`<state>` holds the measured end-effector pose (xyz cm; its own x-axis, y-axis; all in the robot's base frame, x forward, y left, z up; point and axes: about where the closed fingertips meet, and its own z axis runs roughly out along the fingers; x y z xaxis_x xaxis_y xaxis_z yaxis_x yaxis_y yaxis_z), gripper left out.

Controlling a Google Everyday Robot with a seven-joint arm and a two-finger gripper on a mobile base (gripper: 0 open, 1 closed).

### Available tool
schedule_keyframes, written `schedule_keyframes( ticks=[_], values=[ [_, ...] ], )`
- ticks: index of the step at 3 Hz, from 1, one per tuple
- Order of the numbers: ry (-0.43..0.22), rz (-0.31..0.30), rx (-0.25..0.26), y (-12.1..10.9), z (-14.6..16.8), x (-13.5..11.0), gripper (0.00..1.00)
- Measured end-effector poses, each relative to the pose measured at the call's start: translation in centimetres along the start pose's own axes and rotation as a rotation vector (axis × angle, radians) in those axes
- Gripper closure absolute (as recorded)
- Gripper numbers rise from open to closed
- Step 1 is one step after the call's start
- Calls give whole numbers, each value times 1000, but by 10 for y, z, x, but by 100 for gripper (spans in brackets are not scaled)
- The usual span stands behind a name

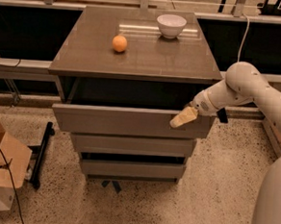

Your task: Open top drawer

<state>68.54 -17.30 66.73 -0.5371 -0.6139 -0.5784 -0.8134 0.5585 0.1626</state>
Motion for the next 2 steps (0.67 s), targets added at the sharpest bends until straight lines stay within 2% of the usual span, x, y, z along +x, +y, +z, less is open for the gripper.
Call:
schedule_keyframes(
  ticks=[1,2],
  values=[
    [6,7,-5,3,0,4,1],
    [21,51,-36,21,-3,24,0]
  ],
)
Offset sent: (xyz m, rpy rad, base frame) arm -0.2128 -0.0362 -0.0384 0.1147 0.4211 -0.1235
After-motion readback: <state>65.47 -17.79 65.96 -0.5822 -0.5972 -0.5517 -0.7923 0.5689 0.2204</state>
